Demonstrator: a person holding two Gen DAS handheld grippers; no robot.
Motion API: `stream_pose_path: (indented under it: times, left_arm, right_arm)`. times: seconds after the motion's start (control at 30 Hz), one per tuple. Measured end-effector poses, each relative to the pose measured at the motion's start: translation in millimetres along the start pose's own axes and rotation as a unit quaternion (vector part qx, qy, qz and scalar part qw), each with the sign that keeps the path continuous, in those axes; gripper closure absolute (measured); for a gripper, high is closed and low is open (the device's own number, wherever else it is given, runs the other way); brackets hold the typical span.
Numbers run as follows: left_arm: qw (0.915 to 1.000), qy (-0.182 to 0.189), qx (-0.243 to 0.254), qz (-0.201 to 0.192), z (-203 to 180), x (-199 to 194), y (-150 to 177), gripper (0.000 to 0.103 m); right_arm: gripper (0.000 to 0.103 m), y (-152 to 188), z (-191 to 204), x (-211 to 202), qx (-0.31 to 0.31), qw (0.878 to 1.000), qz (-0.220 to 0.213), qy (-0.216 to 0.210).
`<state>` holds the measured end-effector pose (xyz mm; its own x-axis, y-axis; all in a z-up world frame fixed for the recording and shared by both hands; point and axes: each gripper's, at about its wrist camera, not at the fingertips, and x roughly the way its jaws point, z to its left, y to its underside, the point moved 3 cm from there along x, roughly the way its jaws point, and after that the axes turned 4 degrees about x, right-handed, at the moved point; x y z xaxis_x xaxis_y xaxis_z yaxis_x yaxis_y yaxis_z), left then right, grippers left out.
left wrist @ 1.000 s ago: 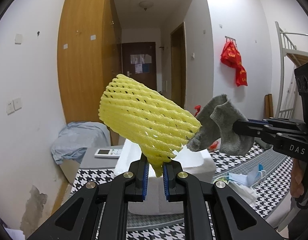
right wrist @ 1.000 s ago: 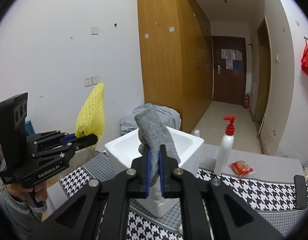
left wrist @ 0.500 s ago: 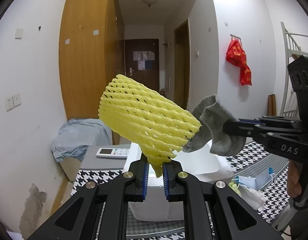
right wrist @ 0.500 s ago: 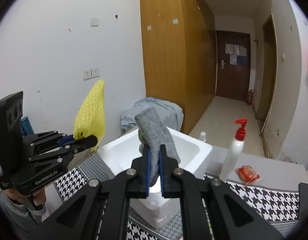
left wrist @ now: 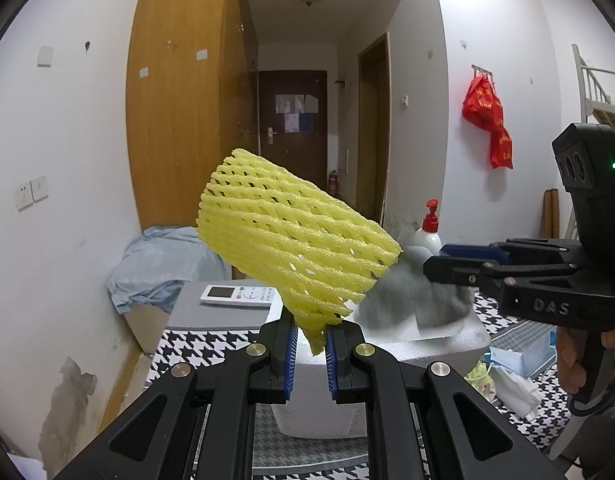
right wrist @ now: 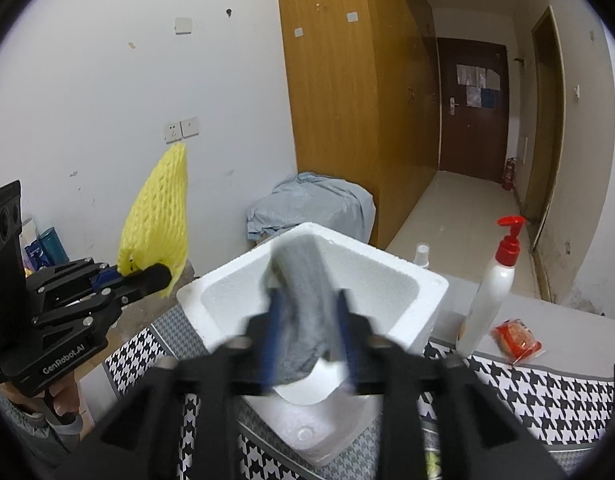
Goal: Organize soft objects
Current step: 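Lower the grey sock into the white foam box and open the right gripper, then move the yellow net over the foam box and open the left gripper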
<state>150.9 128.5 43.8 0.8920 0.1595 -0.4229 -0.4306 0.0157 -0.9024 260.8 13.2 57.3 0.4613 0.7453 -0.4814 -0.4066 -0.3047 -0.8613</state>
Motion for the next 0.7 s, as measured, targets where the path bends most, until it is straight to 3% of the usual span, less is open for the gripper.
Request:
stream_pose_path:
  times: [0.03, 0.07, 0.43, 0.7]
  left_arm:
    - [1.0, -0.001, -0.001, 0.0, 1, 1, -1, 0.09]
    - [1.0, -0.001, -0.001, 0.0, 1, 1, -1, 0.09]
    - [1.0, -0.001, 0.0, 0.001, -1, 1, -2, 0.09]
    - [1.0, 0.004, 0.001, 0.001, -2, 2, -3, 0.09]
  right_arm:
    - [0.025, 0, -1, -3, 0.002, 1.0, -0.008, 0.0]
    - [0.019, -1, -2, -7, 0.003, 1.0, -0.017, 0.001]
    - [0.001, -1, -3, -22, 0.004, 0.999, -0.037, 0.016]
    - [0.0, 3, -17, -32, 0.016, 0.999, -0.04, 0.017]
